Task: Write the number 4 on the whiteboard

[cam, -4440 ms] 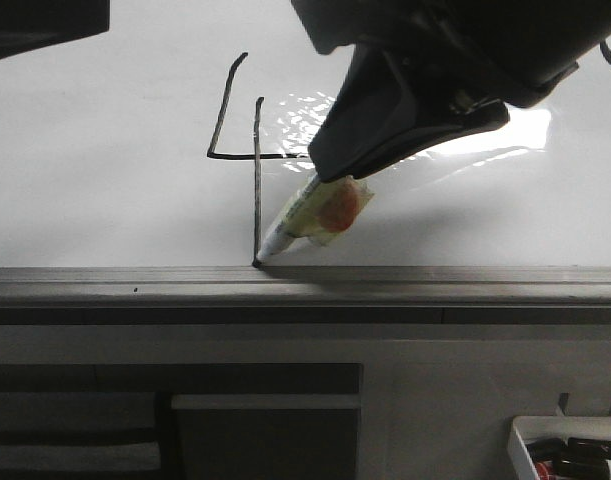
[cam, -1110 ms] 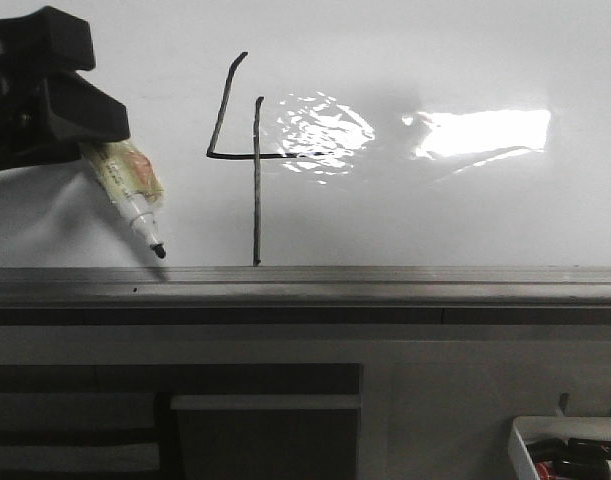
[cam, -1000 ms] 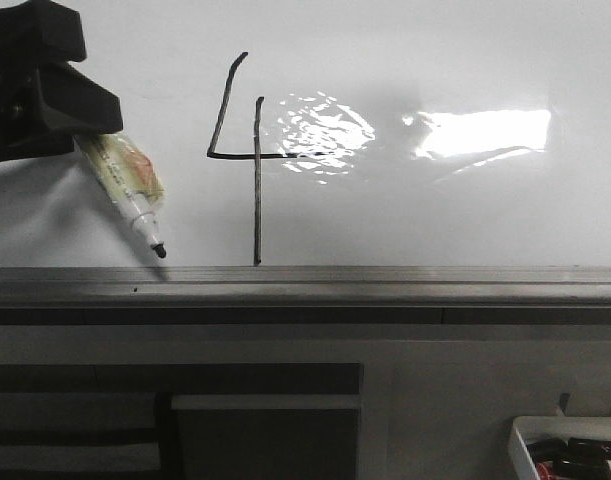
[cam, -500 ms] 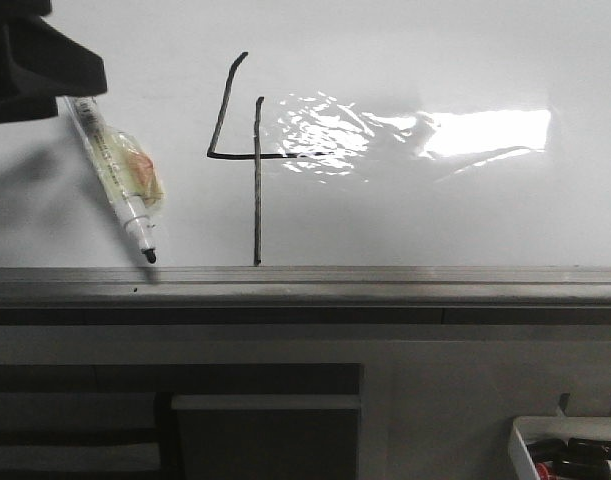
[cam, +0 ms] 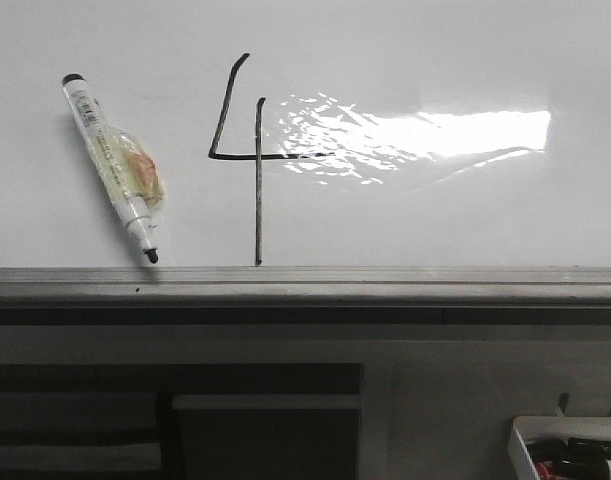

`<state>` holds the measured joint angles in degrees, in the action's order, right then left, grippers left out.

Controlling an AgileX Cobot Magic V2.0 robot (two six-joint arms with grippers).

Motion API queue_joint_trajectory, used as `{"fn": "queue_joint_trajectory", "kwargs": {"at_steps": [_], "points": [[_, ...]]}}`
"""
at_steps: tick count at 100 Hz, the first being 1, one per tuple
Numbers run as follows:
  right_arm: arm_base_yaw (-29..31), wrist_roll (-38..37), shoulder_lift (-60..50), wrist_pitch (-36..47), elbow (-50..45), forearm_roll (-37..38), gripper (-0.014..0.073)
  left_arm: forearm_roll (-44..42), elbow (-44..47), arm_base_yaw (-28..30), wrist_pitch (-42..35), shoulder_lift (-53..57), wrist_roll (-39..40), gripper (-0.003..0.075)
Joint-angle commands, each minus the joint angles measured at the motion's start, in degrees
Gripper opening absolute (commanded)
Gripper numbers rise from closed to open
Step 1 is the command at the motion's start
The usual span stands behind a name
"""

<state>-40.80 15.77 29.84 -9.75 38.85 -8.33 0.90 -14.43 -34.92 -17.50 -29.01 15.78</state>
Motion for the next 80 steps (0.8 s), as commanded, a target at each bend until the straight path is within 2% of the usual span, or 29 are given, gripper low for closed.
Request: {"fn": "queue_joint_trajectory", "kwargs": {"at_steps": [1, 15, 37, 80], "points": [[0.44, 0.63, -7.05, 5.61, -3.50, 0.73, -0.0060, -5.22, -0.20, 0.10, -4.03, 4.69, -0.14, -0.0020], [0.44, 0.63, -17.78, 3.15, -11.04, 0.81, -0.0060, -10.93, 2.35, 0.10, -2.94, 11.06, -0.14, -0.0020], [0.44, 0.63, -29.70, -3.06, -17.13, 0.81, -0.0061, -11.49, 3.74, 0.10, 1.72, 14.81, -0.14, -0.0020], [0.44, 0.63, -31.37, -3.28, -17.73, 0.81, -0.0061, -11.49, 3.74, 0.10, 1.72, 14.81, -0.14, -0.0020]]}}
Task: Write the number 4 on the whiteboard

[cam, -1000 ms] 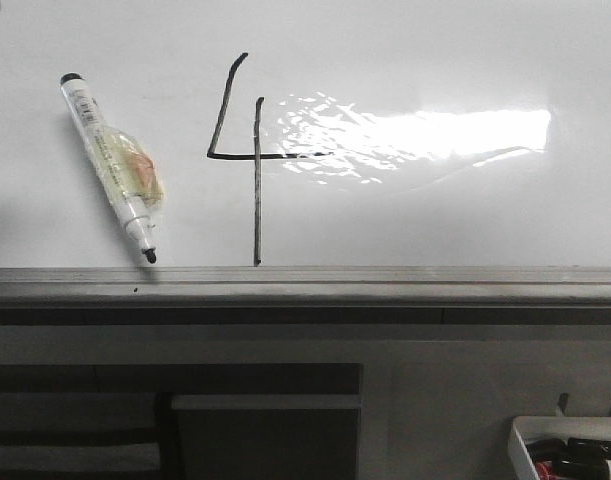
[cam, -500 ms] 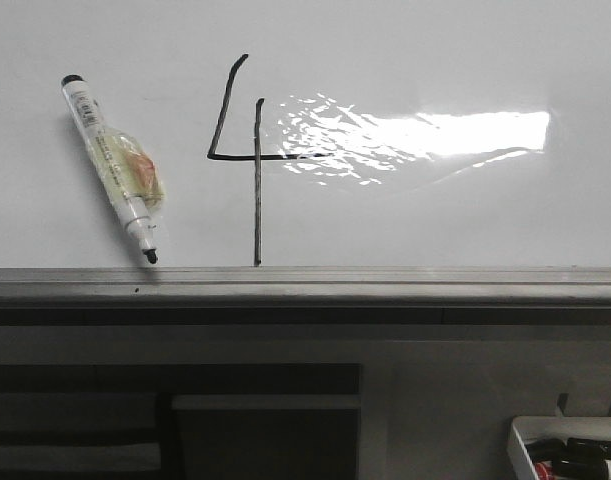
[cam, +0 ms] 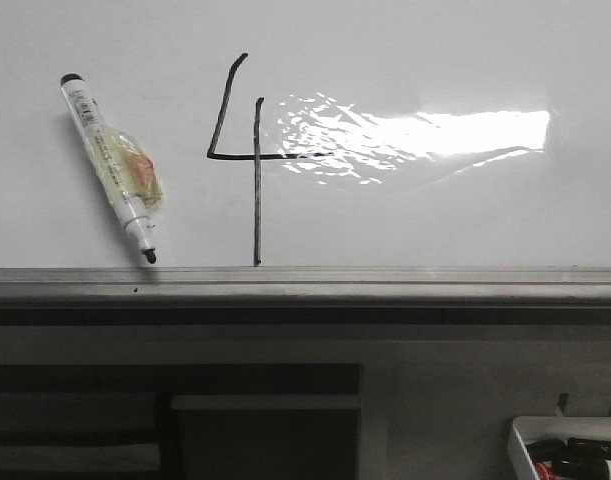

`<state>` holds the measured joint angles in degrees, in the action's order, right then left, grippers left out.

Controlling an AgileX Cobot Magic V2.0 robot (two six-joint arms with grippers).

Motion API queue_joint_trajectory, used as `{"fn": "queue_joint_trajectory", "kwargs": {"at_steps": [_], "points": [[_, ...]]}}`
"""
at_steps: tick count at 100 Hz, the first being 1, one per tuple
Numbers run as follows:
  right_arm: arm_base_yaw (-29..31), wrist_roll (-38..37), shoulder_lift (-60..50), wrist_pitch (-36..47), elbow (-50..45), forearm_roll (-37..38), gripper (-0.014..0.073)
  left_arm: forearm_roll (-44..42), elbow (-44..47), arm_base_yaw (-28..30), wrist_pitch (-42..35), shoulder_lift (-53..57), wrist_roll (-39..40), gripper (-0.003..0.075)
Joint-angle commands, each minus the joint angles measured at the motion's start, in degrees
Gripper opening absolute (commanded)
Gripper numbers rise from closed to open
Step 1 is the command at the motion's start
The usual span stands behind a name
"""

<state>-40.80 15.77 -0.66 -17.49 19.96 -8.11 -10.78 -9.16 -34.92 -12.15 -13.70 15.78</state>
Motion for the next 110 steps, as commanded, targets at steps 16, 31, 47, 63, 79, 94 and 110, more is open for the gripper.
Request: {"fn": "queue_joint_trajectory", "kwargs": {"at_steps": [16, 31, 47, 63, 79, 94, 110], "points": [[0.44, 0.63, -0.87, 4.56, 1.16, 0.60, -0.0061, 0.19, -1.53, 0.10, -3.63, -0.49, -0.14, -0.0020], [0.44, 0.63, -0.87, 4.56, 1.16, 0.60, -0.0061, 0.19, -1.53, 0.10, -3.63, -0.49, -0.14, -0.0020], [0.44, 0.63, -0.87, 4.56, 1.16, 0.60, -0.0061, 1.22, -1.18, 0.10, -2.77, -0.59, -0.14, -0.0020], [0.44, 0.63, -0.87, 4.56, 1.16, 0.60, -0.0061, 4.21, -1.18, 3.62, 4.39, 0.95, -1.87, -0.0020], [0.44, 0.63, -0.87, 4.56, 1.16, 0.60, -0.0061, 8.76, -0.41, 12.27, 11.40, 2.87, -6.36, -0.0020], [0.44, 0.63, -0.87, 4.56, 1.16, 0.60, -0.0061, 9.06, 3.75, 22.07, 13.02, 7.55, -6.51, -0.0020], [0.44, 0.63, -0.87, 4.56, 1.16, 0.60, -0.0061, 9.60, 10.21, 31.39, 13.02, 12.61, -6.51, -0.0020]]}}
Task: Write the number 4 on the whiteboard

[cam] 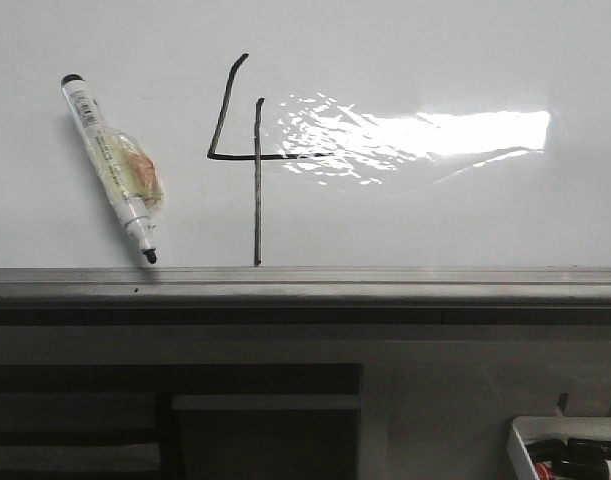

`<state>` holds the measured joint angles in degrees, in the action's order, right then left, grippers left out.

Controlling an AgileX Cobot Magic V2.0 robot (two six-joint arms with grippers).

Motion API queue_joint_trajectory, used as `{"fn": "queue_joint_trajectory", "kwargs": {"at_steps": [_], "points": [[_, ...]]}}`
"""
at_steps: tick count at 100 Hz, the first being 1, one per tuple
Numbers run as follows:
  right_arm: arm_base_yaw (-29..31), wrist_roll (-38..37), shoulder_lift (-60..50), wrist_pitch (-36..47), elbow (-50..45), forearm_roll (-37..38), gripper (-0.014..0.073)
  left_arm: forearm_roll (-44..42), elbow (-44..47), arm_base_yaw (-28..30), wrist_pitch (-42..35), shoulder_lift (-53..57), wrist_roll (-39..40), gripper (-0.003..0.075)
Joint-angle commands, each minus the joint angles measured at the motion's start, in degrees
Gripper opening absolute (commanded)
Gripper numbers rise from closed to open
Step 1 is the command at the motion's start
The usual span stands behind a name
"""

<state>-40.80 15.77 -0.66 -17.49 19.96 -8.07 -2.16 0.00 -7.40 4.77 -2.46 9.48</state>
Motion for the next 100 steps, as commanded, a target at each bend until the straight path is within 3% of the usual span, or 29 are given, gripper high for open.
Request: {"fn": "queue_joint_trajectory", "kwargs": {"at_steps": [1, 24, 100], "points": [[0.44, 0.63, -0.87, 4.56, 1.16, 0.56, -0.0061, 1.12, 1.41, 4.20, -3.90, 1.49, -0.21, -0.0020], [0.44, 0.63, -0.87, 4.56, 1.16, 0.56, -0.0061, 4.04, 1.27, 9.14, 12.59, 4.38, -0.21, -0.0020], [0.44, 0.63, -0.87, 4.56, 1.16, 0.56, -0.0061, 4.04, 1.16, 9.14, 12.34, 4.38, -0.21, -0.0020]]}}
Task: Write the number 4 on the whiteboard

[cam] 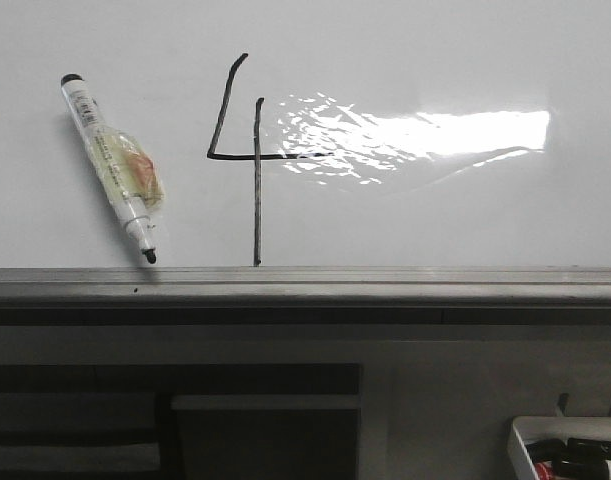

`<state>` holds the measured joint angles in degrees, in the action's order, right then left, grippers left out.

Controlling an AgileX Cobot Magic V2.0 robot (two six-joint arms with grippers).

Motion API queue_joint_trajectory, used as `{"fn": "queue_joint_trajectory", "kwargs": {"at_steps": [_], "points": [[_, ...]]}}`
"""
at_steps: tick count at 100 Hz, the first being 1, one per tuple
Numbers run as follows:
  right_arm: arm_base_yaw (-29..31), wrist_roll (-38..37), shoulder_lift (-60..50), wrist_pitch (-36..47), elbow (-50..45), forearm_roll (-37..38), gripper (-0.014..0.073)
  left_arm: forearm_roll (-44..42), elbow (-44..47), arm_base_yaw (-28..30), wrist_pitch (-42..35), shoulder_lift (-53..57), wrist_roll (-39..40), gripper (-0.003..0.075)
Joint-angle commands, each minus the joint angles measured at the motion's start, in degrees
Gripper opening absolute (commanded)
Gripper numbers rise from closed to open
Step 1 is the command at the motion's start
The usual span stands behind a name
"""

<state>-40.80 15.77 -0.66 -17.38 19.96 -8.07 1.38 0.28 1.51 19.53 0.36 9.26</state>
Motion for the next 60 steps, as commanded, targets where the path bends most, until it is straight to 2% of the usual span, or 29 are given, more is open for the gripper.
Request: {"fn": "queue_joint_trajectory", "kwargs": {"at_steps": [1, 41, 49, 60], "points": [[0.44, 0.63, -0.87, 4.45, 1.16, 0.56, -0.0061, 0.51, 0.88, 0.23, -2.42, 1.56, 0.00, -0.0020], [0.81, 0.63, -0.87, 4.67, 0.76, 0.56, -0.0061, 0.51, 0.88, 0.23, -2.42, 1.56, 0.00, -0.0020], [2.93, 0.63, -0.87, 5.08, -0.26, 0.56, -0.0061, 0.51, 0.88, 0.23, -2.42, 1.56, 0.00, -0.0020], [9.56, 0.63, -0.87, 7.66, -2.79, 0.56, -0.0061, 0.51, 0.88, 0.23, -2.42, 1.56, 0.00, -0.0020]]}}
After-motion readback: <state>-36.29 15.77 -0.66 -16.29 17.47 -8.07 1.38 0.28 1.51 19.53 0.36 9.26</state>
